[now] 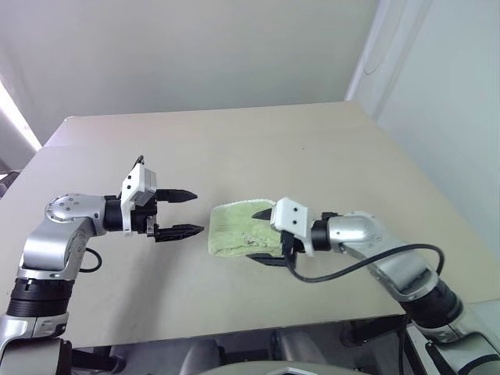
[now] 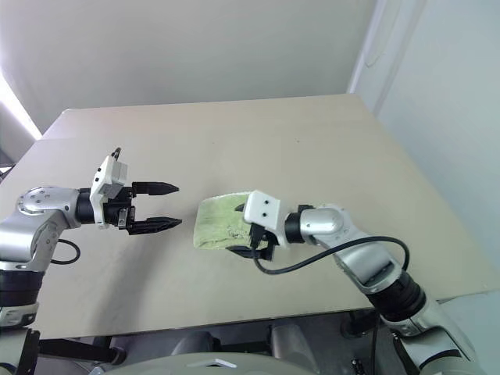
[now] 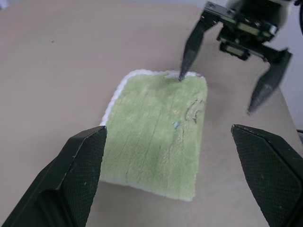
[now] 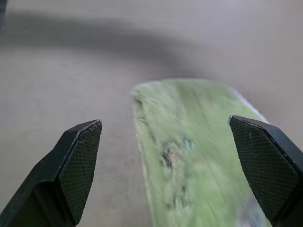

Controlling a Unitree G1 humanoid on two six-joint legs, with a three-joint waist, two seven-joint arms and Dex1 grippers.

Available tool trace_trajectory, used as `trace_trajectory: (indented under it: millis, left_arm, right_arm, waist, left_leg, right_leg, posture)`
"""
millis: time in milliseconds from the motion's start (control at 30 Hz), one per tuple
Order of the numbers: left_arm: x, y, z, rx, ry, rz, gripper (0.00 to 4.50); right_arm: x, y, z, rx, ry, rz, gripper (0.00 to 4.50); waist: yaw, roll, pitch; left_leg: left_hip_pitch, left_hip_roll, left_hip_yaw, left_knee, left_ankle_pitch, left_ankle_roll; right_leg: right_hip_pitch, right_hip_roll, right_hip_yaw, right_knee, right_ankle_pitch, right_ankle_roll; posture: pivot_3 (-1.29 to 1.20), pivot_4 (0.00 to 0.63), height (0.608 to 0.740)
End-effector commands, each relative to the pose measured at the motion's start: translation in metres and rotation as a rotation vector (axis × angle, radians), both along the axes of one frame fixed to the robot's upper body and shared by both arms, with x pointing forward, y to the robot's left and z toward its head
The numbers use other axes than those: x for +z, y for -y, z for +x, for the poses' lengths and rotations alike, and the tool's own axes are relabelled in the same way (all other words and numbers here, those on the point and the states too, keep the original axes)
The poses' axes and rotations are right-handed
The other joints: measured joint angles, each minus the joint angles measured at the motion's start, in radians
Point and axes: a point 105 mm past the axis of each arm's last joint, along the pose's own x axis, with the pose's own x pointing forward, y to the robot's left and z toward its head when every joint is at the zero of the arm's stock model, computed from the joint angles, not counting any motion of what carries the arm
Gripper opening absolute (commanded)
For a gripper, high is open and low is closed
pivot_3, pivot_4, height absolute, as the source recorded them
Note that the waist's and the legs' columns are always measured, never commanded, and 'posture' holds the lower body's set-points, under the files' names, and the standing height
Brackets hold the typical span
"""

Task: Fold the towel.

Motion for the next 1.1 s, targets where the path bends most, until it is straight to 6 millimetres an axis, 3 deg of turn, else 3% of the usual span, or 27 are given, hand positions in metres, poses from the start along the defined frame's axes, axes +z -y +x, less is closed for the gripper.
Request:
trace_trajectory:
  millis: [33, 200, 367, 733, 1100]
  left_arm:
    - [0.011, 0.004, -0.002, 0.009, 0.047, -0.007, 4.44]
    - [0.002, 0.006, -0.003, 0.011, 0.045, 0.015, 4.44]
    - [-0.001, 0.006, -0.002, 0.020, 0.044, 0.000, 4.44]
    - [-0.009, 0.001, 0.004, 0.029, 0.056, 0.002, 4.44]
    - [-0.013, -0.002, 0.009, 0.029, 0.064, 0.005, 4.44]
  right_arm:
    - [0.001, -0.004, 0.010, 0.006, 0.045, -0.007, 4.50]
    - [-0.032, 0.007, 0.023, -0.047, 0.000, -0.062, 4.50]
    - [-0.049, 0.016, 0.017, -0.011, 0.003, -0.128, 4.50]
    - [-0.050, 0.017, 0.047, -0.129, 0.123, -0.147, 4.50]
    - [-0.047, 0.019, 0.056, -0.142, 0.202, -0.163, 4.50]
  waist:
    - [0.000, 0.000, 0.000]
    - [0.000, -0.001, 0.001]
    - [0.000, -0.001, 0.001]
    - [-0.002, -0.001, 0.000]
    - [-0.001, -0.001, 0.000]
  left_leg:
    - [0.000, 0.000, 0.000, 0.000, 0.000, 0.000]
    - [0.000, 0.000, 0.000, 0.000, 0.000, 0.000]
    - [0.000, 0.000, 0.000, 0.000, 0.000, 0.000]
    - [0.002, 0.000, 0.000, 0.001, 0.000, -0.001]
    - [0.002, 0.000, 0.000, 0.001, 0.001, -0.001]
  right_leg:
    - [0.000, 0.000, 0.000, 0.000, 0.000, 0.000]
    - [0.000, 0.001, 0.000, 0.001, 0.000, 0.000]
    - [0.000, 0.001, 0.000, 0.000, 0.000, 0.000]
    - [0.001, 0.002, 0.000, 0.002, 0.001, -0.002]
    - [0.001, 0.001, 0.000, 0.002, 0.002, -0.002]
  posture:
    - [0.00, 0.000, 0.712]
    - [0.00, 0.000, 0.712]
    - [0.00, 0.000, 0.712]
    - [0.00, 0.000, 0.712]
    - [0.00, 0.000, 0.712]
